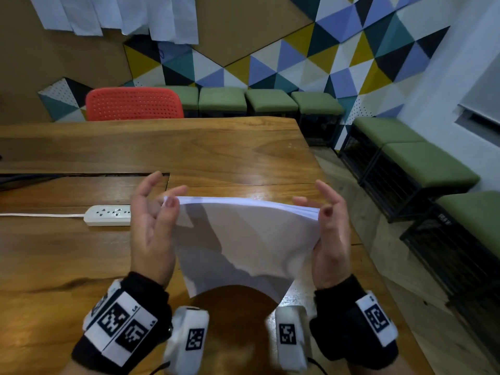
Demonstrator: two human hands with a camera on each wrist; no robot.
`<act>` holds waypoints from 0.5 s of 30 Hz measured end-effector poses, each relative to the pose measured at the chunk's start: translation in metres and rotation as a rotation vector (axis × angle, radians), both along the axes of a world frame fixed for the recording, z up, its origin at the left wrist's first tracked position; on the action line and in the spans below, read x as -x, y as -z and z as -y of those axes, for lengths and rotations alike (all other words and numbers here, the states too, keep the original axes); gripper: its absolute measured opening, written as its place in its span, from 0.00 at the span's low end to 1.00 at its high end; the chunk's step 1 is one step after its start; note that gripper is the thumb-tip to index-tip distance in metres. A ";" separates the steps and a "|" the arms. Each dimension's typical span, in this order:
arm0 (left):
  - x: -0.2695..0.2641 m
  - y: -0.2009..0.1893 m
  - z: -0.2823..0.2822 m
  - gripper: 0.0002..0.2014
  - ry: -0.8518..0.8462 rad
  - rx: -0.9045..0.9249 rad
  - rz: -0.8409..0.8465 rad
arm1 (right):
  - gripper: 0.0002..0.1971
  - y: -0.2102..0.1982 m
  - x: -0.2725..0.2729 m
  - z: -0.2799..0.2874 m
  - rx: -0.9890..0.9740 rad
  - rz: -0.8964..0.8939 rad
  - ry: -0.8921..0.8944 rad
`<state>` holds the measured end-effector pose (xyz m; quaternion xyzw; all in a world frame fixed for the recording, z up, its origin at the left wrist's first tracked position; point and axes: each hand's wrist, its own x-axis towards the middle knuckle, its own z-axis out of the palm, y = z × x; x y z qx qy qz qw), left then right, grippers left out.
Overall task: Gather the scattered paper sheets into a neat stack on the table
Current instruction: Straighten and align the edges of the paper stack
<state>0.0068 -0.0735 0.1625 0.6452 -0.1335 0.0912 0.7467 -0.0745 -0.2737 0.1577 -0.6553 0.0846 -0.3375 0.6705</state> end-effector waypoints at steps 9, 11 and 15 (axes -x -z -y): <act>-0.003 -0.013 0.014 0.20 -0.013 0.023 -0.260 | 0.11 -0.001 -0.007 -0.003 -0.020 -0.016 0.115; -0.002 -0.014 0.015 0.15 -0.027 0.023 -0.274 | 0.12 -0.001 -0.007 -0.003 -0.018 -0.029 0.121; -0.003 -0.019 0.016 0.15 -0.025 -0.004 -0.274 | 0.15 -0.002 -0.008 -0.002 -0.014 -0.045 0.131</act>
